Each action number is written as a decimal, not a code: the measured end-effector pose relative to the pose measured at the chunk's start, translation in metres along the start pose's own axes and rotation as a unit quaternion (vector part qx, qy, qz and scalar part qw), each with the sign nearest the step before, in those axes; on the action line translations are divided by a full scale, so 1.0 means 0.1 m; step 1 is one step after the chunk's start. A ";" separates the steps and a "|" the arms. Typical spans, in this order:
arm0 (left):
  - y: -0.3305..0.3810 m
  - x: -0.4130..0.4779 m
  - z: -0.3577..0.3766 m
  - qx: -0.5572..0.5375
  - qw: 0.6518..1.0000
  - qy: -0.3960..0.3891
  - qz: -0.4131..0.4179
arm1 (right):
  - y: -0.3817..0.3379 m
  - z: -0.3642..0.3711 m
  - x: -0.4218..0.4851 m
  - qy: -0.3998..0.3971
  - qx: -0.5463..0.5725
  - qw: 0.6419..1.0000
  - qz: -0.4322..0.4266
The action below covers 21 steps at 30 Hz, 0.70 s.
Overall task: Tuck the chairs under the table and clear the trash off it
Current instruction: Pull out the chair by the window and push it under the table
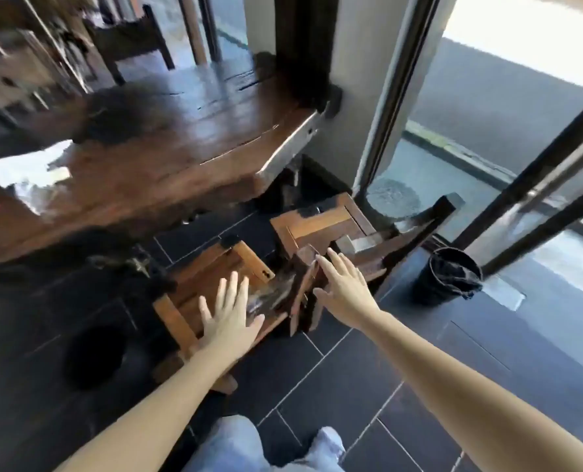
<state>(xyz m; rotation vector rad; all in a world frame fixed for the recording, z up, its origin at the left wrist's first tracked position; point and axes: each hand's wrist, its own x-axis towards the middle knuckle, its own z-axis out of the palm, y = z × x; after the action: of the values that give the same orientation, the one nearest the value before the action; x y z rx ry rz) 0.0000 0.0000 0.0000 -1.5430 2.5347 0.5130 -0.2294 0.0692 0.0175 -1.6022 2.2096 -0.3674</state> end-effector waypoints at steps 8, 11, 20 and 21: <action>-0.43 -0.62 0.20 -0.025 0.975 -0.029 -0.220 | 0.01 0.19 0.64 -0.100 -0.032 0.992 -0.074; -0.54 -0.68 0.28 -0.059 0.965 -0.052 -0.252 | -0.05 0.27 0.79 -0.114 -0.041 0.990 -0.077; -0.62 -0.58 0.56 -0.089 0.947 0.003 -0.309 | 0.09 0.24 1.02 -0.160 -0.086 0.982 -0.058; -0.63 -0.64 0.59 -0.073 0.945 0.015 -0.320 | 0.10 0.28 0.96 -0.172 -0.088 0.980 -0.056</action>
<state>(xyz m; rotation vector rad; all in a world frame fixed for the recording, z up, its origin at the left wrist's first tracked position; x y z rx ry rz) 0.0811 0.0477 -0.0506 -2.2881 1.8649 0.5837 -0.2514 -0.0189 -0.0262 -1.7346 1.9383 0.0769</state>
